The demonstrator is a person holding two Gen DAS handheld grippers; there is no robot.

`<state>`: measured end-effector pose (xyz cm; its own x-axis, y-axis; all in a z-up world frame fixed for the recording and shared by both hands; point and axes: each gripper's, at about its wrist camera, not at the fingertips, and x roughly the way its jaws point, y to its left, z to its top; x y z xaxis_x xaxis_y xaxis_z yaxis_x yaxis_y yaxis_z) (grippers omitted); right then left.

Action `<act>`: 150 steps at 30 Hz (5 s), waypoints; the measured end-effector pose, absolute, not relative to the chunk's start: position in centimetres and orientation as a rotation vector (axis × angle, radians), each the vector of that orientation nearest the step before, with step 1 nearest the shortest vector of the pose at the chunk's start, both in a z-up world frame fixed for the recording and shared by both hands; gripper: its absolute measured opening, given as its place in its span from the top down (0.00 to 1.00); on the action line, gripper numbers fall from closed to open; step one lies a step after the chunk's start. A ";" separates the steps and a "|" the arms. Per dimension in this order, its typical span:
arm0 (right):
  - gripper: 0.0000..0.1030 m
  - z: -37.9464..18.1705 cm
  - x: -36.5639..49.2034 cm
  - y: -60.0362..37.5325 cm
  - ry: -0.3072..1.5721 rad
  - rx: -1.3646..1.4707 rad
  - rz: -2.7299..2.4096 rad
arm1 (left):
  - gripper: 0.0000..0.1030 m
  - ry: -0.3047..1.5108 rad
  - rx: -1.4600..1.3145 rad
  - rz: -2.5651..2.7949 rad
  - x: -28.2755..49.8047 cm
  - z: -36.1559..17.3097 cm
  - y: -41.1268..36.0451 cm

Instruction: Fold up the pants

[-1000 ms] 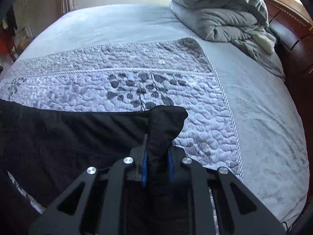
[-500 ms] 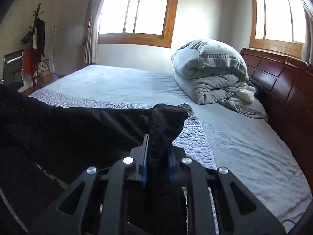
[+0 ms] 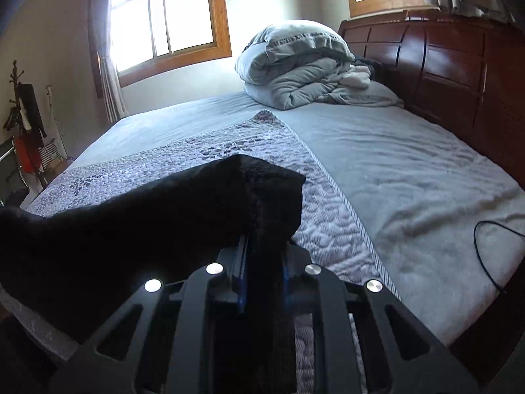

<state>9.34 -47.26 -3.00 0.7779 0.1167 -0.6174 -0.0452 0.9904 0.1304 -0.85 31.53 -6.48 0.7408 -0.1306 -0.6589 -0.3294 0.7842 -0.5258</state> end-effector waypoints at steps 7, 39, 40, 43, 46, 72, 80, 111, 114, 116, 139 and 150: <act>0.59 -6.3 7.0 -46.5 0.780 0.095 0.070 | 0.32 0.759 -0.741 0.265 -4.9 -7.9 32.2; 0.29 -5.1 0.9 -45.6 0.803 0.249 0.056 | 0.91 0.556 -0.757 0.088 3.6 -0.8 27.9; 0.28 -5.0 0.9 -45.5 0.799 0.249 0.057 | 0.91 0.550 -0.735 0.082 3.3 -0.5 27.4; 0.28 -4.8 0.9 -45.6 0.796 0.273 0.050 | 0.91 0.619 -0.747 0.189 2.1 -3.9 28.8; 0.28 -4.7 0.7 -46.6 0.805 0.348 0.031 | 0.87 0.779 -0.769 0.330 0.9 -10.0 31.1; 0.87 -9.2 6.9 -41.6 1.033 0.873 0.173 | 0.14 0.668 -0.838 0.270 -3.8 -6.9 25.0; 0.95 3.4 7.5 -37.4 0.673 0.664 0.551 | 0.14 0.775 -0.875 0.266 -0.4 -10.8 23.9; 0.22 -3.8 -2.7 -48.3 0.920 1.179 0.280 | 0.09 0.839 -0.808 0.214 1.0 -8.1 20.5; 0.22 -3.9 -1.6 -48.2 0.913 1.226 0.308 | 0.07 0.835 -0.765 0.217 1.0 -7.5 19.9; 0.22 -3.8 -0.8 -47.7 0.910 1.243 0.313 | 0.06 0.834 -0.754 0.211 0.9 -7.2 19.8; 0.93 -2.7 7.7 -43.1 0.761 0.938 0.471 | 0.05 0.860 -0.811 0.212 1.1 -8.5 20.1; 0.43 -12.0 4.5 -46.9 1.018 1.016 0.223 | 0.04 0.882 -0.804 0.222 1.3 -8.8 20.0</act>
